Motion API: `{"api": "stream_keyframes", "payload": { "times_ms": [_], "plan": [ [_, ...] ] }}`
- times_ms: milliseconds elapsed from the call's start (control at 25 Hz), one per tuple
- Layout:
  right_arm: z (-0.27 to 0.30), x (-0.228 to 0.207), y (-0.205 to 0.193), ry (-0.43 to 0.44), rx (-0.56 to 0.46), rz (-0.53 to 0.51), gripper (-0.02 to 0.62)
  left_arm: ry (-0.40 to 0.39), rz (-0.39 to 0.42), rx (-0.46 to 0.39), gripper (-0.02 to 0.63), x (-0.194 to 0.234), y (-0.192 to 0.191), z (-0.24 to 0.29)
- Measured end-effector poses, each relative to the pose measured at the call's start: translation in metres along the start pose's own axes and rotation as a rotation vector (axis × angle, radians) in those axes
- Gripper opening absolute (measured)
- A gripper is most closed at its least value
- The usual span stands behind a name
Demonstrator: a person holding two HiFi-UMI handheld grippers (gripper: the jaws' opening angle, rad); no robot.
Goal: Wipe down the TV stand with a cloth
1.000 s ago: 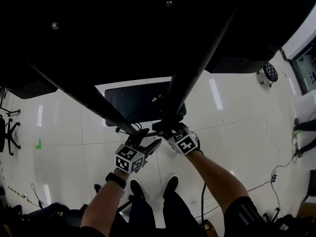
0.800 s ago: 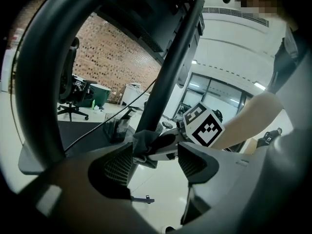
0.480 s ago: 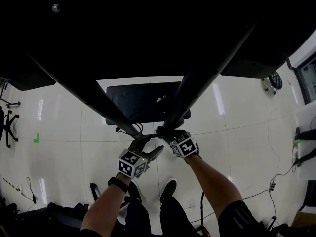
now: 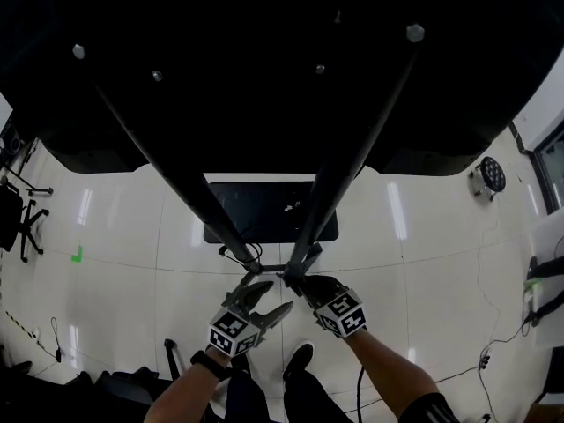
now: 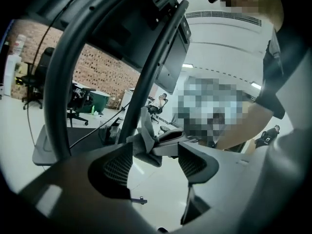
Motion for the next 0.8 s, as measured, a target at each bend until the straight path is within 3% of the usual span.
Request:
{"api": "stream_keyframes", "payload": {
  "times_ms": [480,800],
  "plan": [
    [-0.134,0.107,0.069,0.102,-0.225,-0.014,0.021,0.035,0.087,-0.178,0.314,-0.122,0.088,-0.108],
    [-0.222,0.186,0.115,0.020,-0.390,-0.041,0.021,-0.014,0.176,-0.266,0.314,-0.190,0.116,-0.195]
  ]
}}
Point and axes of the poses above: the fingertips, and each gripper's own axes: z forward along the fingers, x to its left, y out of its top, the point moved 7 cm from there along -z, backward along the fingers, and after that the axes turned 1 degree about -y, right-handed, at the moved point
